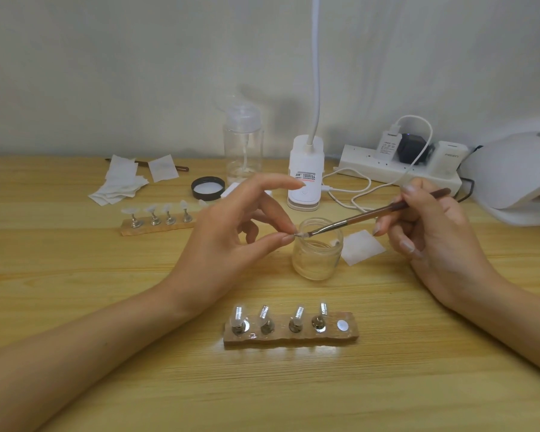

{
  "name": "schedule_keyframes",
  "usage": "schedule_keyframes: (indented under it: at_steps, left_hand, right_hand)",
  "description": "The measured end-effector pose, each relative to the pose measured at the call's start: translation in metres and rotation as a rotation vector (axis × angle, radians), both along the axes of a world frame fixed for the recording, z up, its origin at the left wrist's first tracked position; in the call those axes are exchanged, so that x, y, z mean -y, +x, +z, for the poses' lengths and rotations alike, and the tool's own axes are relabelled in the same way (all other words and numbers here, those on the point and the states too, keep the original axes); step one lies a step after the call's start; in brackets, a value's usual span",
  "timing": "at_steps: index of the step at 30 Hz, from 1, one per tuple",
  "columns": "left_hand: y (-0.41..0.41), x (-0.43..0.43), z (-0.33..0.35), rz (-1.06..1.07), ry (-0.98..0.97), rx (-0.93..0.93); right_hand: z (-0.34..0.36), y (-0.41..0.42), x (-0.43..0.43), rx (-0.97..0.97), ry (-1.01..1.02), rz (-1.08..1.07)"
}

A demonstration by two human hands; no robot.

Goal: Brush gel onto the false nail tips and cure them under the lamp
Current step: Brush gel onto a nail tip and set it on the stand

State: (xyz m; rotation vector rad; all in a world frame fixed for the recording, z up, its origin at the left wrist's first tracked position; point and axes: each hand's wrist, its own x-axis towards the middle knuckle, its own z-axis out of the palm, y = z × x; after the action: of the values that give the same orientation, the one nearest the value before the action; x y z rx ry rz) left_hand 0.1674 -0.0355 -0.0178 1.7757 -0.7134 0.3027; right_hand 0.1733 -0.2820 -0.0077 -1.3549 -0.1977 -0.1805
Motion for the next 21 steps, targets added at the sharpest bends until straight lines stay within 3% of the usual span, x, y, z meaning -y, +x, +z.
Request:
schedule_keyframes:
  at_steps: [21]
  left_hand:
    - [-0.0014, 0.0007, 0.0022, 0.028, 0.01, -0.004]
  right_hand:
    - [-0.0015, 0.0002, 0.0001, 0.009, -0.025, 0.006]
